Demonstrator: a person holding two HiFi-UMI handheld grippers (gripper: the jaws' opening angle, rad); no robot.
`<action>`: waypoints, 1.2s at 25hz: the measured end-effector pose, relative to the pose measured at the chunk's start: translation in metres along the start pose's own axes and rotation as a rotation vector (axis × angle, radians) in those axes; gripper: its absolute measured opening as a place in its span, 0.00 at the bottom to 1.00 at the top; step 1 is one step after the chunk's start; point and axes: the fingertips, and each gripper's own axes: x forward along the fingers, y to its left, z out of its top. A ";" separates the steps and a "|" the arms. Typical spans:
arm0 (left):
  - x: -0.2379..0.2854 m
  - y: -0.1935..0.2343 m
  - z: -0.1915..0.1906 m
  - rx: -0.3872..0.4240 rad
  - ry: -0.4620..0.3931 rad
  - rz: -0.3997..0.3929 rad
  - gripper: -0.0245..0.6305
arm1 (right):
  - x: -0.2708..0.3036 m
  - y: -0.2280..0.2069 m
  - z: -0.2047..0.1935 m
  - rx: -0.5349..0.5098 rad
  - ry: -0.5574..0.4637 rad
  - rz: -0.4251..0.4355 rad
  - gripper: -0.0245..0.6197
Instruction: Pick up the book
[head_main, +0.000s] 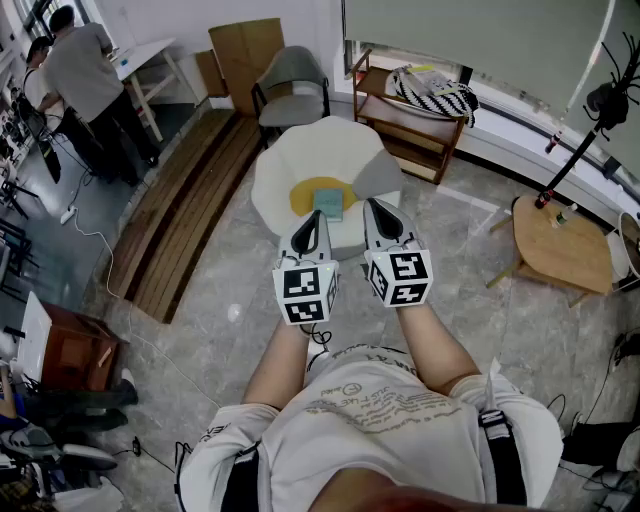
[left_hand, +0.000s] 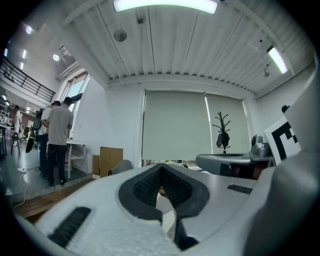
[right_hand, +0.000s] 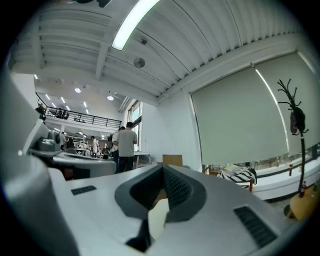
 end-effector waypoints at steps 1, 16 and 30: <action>0.000 0.001 -0.001 -0.001 -0.002 0.001 0.07 | 0.000 0.001 0.000 -0.001 0.000 0.001 0.08; 0.003 0.010 -0.016 -0.034 0.034 -0.013 0.07 | 0.003 0.012 -0.017 0.005 0.029 -0.016 0.08; -0.017 0.045 -0.025 -0.061 0.049 -0.026 0.07 | 0.012 0.054 -0.027 -0.010 0.064 -0.019 0.08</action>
